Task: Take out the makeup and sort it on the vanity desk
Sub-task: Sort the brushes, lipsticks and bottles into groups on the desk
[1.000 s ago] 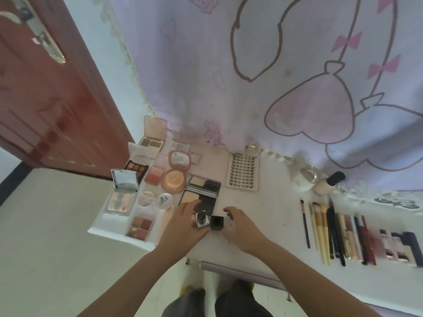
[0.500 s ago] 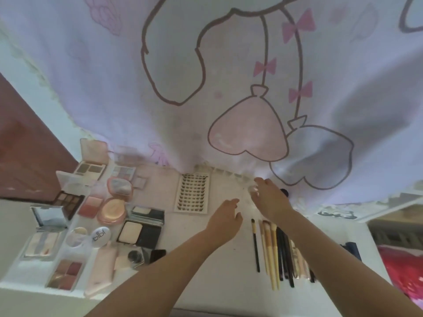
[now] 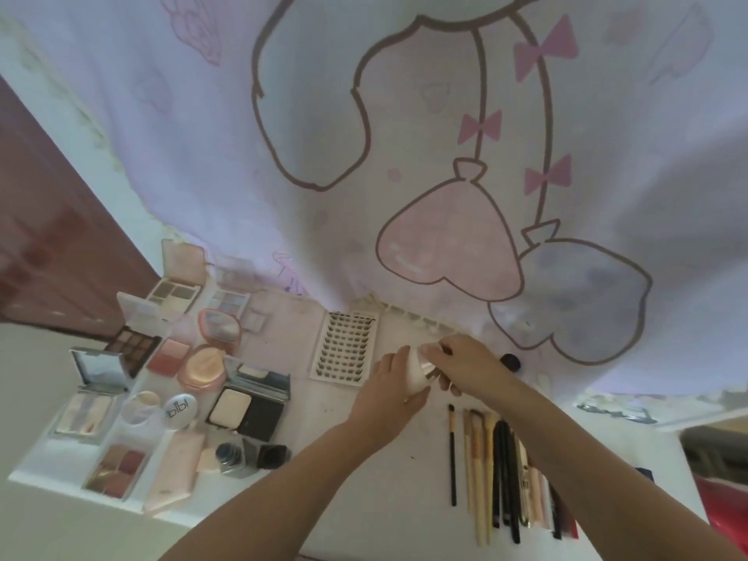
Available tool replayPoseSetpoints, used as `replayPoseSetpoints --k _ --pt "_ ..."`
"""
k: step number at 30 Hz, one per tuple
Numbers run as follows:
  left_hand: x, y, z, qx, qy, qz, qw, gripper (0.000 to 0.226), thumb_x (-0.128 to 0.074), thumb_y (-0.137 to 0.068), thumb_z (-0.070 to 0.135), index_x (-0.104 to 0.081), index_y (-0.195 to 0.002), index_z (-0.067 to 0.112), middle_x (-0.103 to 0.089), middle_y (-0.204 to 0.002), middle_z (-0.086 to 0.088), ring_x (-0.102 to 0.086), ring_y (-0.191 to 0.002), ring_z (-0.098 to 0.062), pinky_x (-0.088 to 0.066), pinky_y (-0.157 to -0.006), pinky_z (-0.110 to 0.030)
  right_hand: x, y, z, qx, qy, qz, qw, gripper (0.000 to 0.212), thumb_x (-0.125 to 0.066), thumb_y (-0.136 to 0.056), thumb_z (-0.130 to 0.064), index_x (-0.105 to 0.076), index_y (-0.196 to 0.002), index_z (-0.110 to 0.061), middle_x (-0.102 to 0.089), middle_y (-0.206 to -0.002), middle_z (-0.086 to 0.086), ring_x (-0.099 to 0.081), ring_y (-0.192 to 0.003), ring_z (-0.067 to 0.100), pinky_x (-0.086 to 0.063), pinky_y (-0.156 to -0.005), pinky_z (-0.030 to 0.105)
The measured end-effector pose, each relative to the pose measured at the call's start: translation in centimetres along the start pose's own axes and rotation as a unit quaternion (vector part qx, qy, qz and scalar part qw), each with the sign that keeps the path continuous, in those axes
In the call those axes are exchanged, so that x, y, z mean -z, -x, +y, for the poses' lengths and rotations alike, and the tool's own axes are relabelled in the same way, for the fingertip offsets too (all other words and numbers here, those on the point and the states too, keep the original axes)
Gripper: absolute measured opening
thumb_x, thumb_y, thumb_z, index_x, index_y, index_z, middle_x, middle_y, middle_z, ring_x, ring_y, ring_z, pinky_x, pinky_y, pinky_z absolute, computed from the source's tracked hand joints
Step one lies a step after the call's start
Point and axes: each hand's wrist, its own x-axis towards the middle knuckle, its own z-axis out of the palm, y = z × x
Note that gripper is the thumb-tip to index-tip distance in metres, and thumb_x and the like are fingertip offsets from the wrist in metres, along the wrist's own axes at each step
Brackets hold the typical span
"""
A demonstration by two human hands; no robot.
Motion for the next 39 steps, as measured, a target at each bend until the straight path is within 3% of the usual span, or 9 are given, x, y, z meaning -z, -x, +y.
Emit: replayPoseSetpoints --k 9,15,17,20,24,28,33,36,39 --pt "8.7 3.5 -1.3 0.015 0.06 -0.22 0.974 0.038 -0.055 -0.09 0.037 -0.051 -0.12 0.016 -0.062 -0.1 -0.003 -0.061 -0.08 -0.016 -0.055 -0.071 -0.035 -3.0 3.2 -3.1 0.062 0.02 -0.055 0.996 0.032 -0.043 -0.098 -0.034 -0.062 -0.086 -0.011 -0.058 -0.064 -0.003 -0.048 -0.049 0.006 -0.041 -0.054 0.019" --pt "14.7 5.4 -1.7 0.145 0.446 -0.391 0.792 0.037 -0.038 -0.099 0.038 -0.053 -0.116 0.009 -0.068 -0.107 -0.017 -0.068 -0.088 -0.027 -0.054 -0.066 -0.025 -3.2 5.2 -4.5 0.183 -0.135 -0.115 0.967 0.023 -0.05 -0.096 -0.013 -0.064 -0.11 -0.025 -0.066 -0.097 -0.01 -0.062 -0.083 0.004 -0.05 -0.071 0.016" --pt "16.0 6.0 -1.9 0.144 0.473 -0.397 0.773 0.037 -0.035 -0.099 0.037 -0.054 -0.115 0.01 -0.068 -0.107 -0.016 -0.068 -0.09 -0.027 -0.054 -0.067 -0.024 -2.8 5.6 -4.4 0.177 -0.271 -0.158 0.933 0.027 -0.048 -0.095 -0.004 -0.065 -0.112 -0.014 -0.065 -0.116 -0.002 -0.062 -0.107 0.015 -0.053 -0.086 0.028" --pt "16.4 6.7 -2.2 0.112 0.413 -0.371 0.824 0.028 -0.039 -0.098 0.034 -0.056 -0.113 0.016 -0.069 -0.107 -0.011 -0.068 -0.092 -0.023 -0.054 -0.072 -0.024 -3.0 6.3 -4.9 0.122 -0.36 -0.164 0.91 0.028 -0.045 -0.098 -0.016 -0.061 -0.119 -0.011 -0.064 -0.12 0.01 -0.063 -0.107 0.026 -0.054 -0.085 0.036" --pt "15.4 7.0 -2.6 0.108 0.282 -0.305 0.903 0.025 -0.05 -0.093 0.042 -0.061 -0.109 0.026 -0.066 -0.103 -0.001 -0.063 -0.094 -0.015 -0.051 -0.087 -0.028 -4.7 6.6 -5.7 0.096 -0.006 -0.124 0.988 0.023 -0.048 -0.094 -0.043 -0.06 -0.1 -0.024 -0.066 -0.088 -0.005 -0.066 -0.064 0.006 -0.046 -0.052 0.017" --pt "14.7 7.0 -3.4 0.102 0.273 -0.313 0.904 0.039 -0.055 -0.087 0.046 -0.061 -0.116 0.022 -0.064 -0.109 -0.005 -0.059 -0.106 -0.027 -0.045 -0.099 -0.043 -4.8 6.3 -4.1 0.139 -0.01 -0.109 0.984 0.002 -0.06 -0.09 -0.033 -0.058 -0.089 -0.032 -0.065 -0.082 -0.01 -0.065 -0.069 0.001 -0.048 -0.055 0.014" --pt "15.4 6.2 -3.9 0.09 0.266 -0.395 0.875 0.021 -0.059 -0.088 0.036 -0.065 -0.107 0.028 -0.067 -0.097 0.01 -0.063 -0.092 -0.004 -0.051 -0.083 -0.021 -5.2 6.1 -1.8 0.157 -0.125 -0.12 0.972 0.013 -0.065 -0.087 -0.023 -0.065 -0.1 -0.025 -0.066 -0.094 -0.002 -0.065 -0.085 0.008 -0.052 -0.067 0.019" --pt "16.1 5.7 -5.4 0.134 0.296 -0.428 0.843 0.024 -0.063 -0.086 0.031 -0.063 -0.108 0.022 -0.069 -0.104 0.005 -0.065 -0.101 -0.012 -0.051 -0.085 -0.023 -3.8 5.7 -0.8 0.148 -0.232 -0.102 0.956 0.021 -0.065 -0.085 -0.026 -0.065 -0.105 -0.021 -0.068 -0.089 -0.004 -0.065 -0.086 0.011 -0.05 -0.066 0.02" --pt "16.0 4.8 -5.8 0.15 0.205 -0.341 0.905 0.025 -0.069 -0.08 0.029 -0.056 -0.101 0.029 -0.064 -0.099 0.007 -0.064 -0.091 -0.011 -0.052 -0.073 -0.019 -3.9 3.9 0.4 0.089 -0.19 -0.087 0.974 0.016 -0.063 -0.089 -0.024 -0.062 -0.104 -0.018 -0.069 -0.088 -0.002 -0.066 -0.08 0.009 -0.052 -0.065 0.022"
